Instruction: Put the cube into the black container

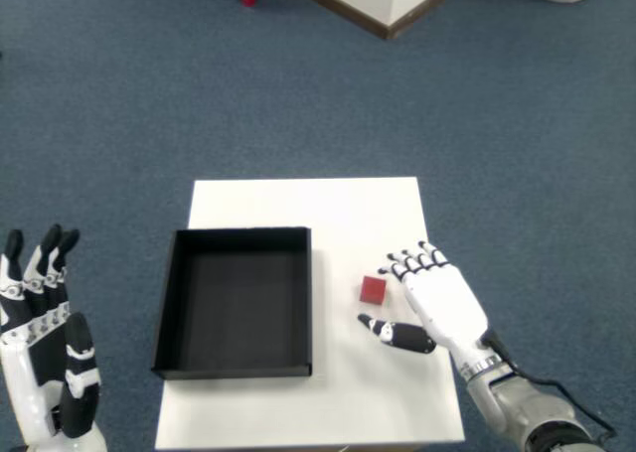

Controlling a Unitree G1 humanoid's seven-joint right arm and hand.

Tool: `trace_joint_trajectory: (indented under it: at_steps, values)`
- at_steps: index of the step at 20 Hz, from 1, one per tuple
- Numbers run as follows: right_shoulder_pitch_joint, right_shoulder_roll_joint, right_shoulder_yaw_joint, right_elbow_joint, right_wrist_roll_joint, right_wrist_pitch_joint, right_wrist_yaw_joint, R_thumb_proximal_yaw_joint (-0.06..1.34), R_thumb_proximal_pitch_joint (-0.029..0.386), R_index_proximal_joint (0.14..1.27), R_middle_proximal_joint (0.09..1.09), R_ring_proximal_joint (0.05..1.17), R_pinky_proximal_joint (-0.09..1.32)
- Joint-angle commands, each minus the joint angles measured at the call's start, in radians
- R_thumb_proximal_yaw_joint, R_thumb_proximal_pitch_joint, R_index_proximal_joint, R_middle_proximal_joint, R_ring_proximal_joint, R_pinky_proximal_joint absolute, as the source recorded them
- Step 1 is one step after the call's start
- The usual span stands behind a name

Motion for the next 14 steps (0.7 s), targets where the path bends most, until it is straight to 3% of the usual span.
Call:
trace_joint_trajectory:
  at_steps: [1,14]
  values:
    - [-0.06,-0.01,-0.008,-0.056,0.009,-0.003,-0.063,0.38,-0.001,0.49,0.29,0.27,0.13]
    - [-0.09,0.001,0.004,-0.081,-0.006,0.037,-0.017,0.38,0.01,0.5,0.29,0.27,0.14]
